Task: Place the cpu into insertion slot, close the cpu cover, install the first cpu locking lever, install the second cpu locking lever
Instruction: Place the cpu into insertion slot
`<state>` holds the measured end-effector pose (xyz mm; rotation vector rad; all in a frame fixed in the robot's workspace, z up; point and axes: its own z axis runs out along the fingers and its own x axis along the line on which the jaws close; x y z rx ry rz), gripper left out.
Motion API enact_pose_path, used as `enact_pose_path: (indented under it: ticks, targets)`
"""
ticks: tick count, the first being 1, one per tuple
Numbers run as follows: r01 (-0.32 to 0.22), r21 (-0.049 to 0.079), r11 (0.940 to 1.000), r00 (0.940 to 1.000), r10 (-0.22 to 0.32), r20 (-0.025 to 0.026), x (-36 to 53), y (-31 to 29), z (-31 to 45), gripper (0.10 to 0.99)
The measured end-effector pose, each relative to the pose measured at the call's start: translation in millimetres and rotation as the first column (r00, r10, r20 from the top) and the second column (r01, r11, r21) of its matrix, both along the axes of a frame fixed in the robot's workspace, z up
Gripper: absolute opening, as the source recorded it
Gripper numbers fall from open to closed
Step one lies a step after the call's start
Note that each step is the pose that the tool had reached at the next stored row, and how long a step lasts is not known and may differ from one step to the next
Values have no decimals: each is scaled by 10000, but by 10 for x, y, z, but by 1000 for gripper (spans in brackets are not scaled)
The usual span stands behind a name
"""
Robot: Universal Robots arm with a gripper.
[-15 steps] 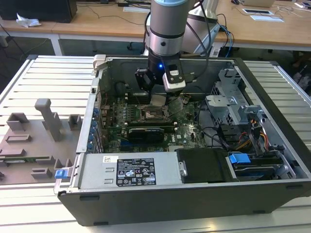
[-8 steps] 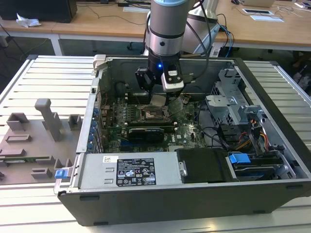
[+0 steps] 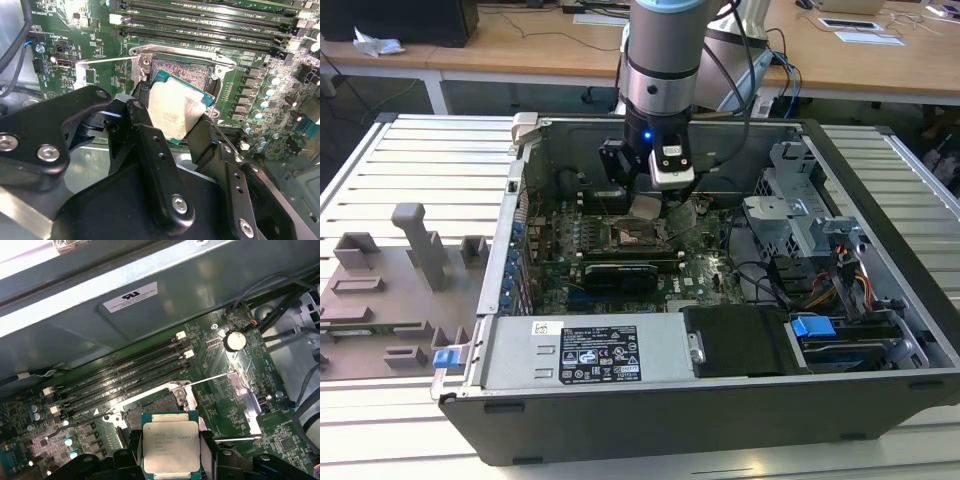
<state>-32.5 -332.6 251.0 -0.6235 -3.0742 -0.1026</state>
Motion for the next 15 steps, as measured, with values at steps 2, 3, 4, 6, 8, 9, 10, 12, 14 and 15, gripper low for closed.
enact_pose_path:
  ticks: [2,3,4,6,8,9,10,12,14,15]
  targets:
    - [100,-3,10000,10000,-100,1,0,0,0,545]
    - [212,-9,9998,9998,-212,1,0,0,-1,545]
    - [329,-13,9995,9995,-329,1,0,0,-1,545]
    - [522,-20,9986,9986,-522,1,0,0,-1,545]
    - [691,-30,9976,9976,-691,1,0,0,-2,545]
    - [750,-32,9972,9972,-750,2,0,0,-2,545]
    - [798,-34,9968,9968,-798,2,0,0,-2,545]
    - [944,-39,9955,9955,-944,2,0,0,-3,545]
    - [1081,-44,9941,9941,-1081,3,0,0,-3,545]
    - [1140,-47,9935,9935,-1140,4,0,0,-3,545]
